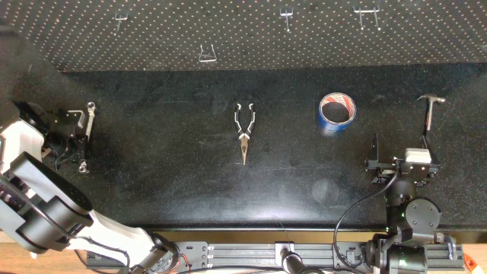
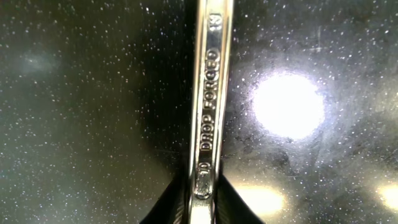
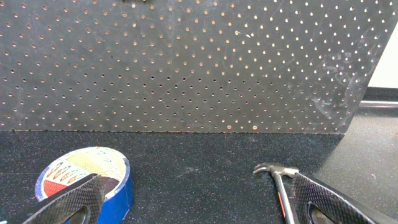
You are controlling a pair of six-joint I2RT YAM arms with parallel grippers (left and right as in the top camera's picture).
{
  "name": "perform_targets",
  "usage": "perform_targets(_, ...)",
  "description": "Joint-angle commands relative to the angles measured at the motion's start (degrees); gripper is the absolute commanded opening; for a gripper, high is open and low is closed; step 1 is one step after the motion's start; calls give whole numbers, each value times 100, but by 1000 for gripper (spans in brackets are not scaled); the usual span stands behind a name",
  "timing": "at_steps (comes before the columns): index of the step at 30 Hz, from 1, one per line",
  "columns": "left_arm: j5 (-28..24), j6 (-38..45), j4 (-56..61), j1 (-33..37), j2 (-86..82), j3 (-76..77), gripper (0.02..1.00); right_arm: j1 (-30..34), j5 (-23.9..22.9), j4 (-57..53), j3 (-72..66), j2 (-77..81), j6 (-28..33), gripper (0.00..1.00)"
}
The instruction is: Place Tools Onto Pegboard
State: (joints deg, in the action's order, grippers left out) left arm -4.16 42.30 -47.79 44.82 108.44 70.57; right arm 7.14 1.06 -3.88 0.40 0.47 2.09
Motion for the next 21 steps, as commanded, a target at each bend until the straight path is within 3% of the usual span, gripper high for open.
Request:
perform_targets(1,-107,15,-24,13,70,85,128,33,68,-33,-15,-42,59,976)
perform_targets(8,-177,-4,-31,13,70,85,123,33,66,-31,-15,-42,61,974)
perform_targets(10,-376,-22,-50,13,68,66,29,33,68,-31,-15,-42,61,976)
perform_targets(12,-621,-175,2,-17,-81,-229,31,33,68,-31,-15,-42,61,974)
perform_targets(14,-511,-173,234,-61,-334,-592,29,33,68,-31,-15,-42,61,976)
perform_targets(19,-407,-256,1154,-59,-1808,-1622,27,33,68,-31,-15,-42,61,976)
perform_targets(21,-404,-774,1714,-59,-2793,-2050,29,33,68,-31,-15,-42,61,976)
